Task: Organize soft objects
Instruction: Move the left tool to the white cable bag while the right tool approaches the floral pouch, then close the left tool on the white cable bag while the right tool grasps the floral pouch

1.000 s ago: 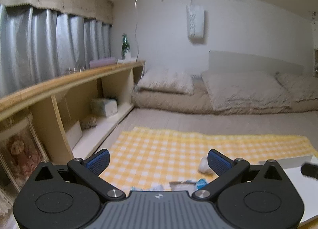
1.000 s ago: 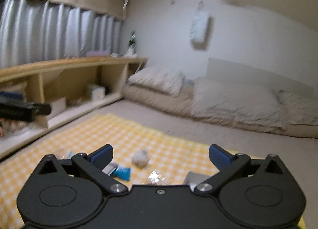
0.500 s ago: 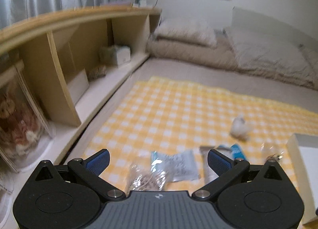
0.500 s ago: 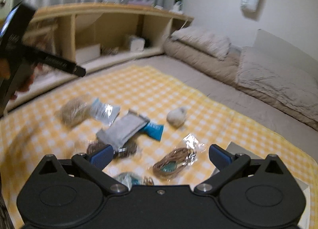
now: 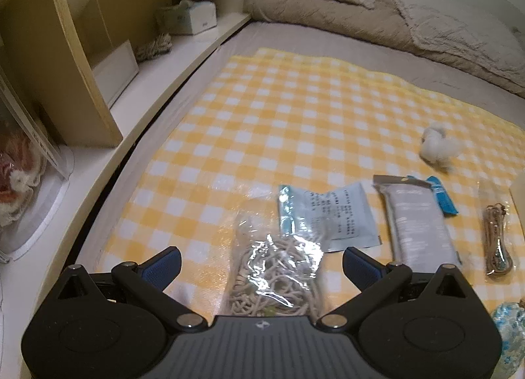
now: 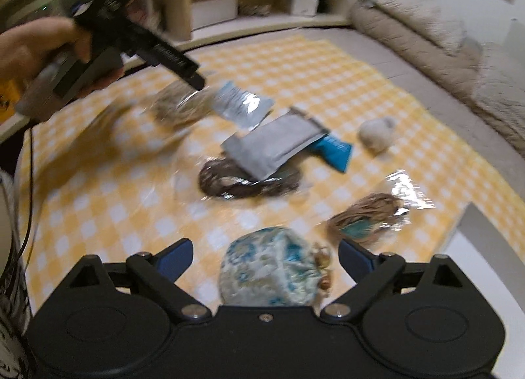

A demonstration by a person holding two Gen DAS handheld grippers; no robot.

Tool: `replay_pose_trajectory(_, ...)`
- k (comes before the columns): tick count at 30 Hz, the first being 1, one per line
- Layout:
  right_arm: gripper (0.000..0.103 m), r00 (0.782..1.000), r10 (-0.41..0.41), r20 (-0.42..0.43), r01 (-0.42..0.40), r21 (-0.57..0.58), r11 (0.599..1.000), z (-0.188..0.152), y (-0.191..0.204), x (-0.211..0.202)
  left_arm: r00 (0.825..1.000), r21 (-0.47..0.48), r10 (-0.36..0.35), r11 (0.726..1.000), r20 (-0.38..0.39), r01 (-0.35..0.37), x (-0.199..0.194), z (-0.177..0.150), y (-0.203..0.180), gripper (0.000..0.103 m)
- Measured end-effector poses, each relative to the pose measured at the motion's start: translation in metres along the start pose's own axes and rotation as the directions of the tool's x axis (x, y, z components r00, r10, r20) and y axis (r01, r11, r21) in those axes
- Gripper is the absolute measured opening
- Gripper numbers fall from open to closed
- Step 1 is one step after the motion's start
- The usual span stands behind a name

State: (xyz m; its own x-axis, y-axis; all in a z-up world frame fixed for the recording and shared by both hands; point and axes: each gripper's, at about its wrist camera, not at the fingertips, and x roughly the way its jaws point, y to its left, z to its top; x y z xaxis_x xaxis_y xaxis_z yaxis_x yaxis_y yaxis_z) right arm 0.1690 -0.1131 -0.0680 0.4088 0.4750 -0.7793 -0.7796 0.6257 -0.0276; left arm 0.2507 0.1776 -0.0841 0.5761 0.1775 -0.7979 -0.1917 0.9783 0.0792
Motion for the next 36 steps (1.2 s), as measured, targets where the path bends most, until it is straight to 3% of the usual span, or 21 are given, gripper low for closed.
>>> replay_pose_trajectory(6, 0.078, 0.997, 0.026, -0.074, -0.028, -0.023, 0.999, 0.001, 0.003, 0.017, 0.999, 0.001, -0.016, 1.0, -0.043, 0.016, 0.017, 0.0, 0.002, 0.096)
replay_pose_trajectory(11, 0.076, 0.992, 0.049, -0.118, -0.057, -0.067, 0.996, -0.004, 0.01, 0.028, 0.997, 0.009, -0.03, 0.999, -0.071, 0.031, 0.025, -0.002, 0.0, 0.092)
replay_pose_trajectory(24, 0.066, 0.987, -0.047, -0.153, 0.013, -0.212, 0.977, -0.012, 0.023, 0.048, 0.991, 0.067, -0.043, 0.996, -0.13, 0.052, 0.033, -0.011, -0.005, 0.075)
replay_pose_trajectory(33, 0.034, 0.985, -0.077, -0.153, 0.048, -0.186, 0.981, -0.005, 0.019, 0.044, 0.993, 0.05, -0.026, 0.998, -0.119, 0.032, 0.027, -0.009, -0.002, 0.064)
replay_pose_trajectory(36, 0.032, 0.988, -0.07, -0.14, 0.047, -0.157, 0.986, -0.001, 0.017, 0.039, 0.994, 0.032, -0.024, 0.999, -0.106, 0.028, 0.02, -0.01, 0.003, 0.064)
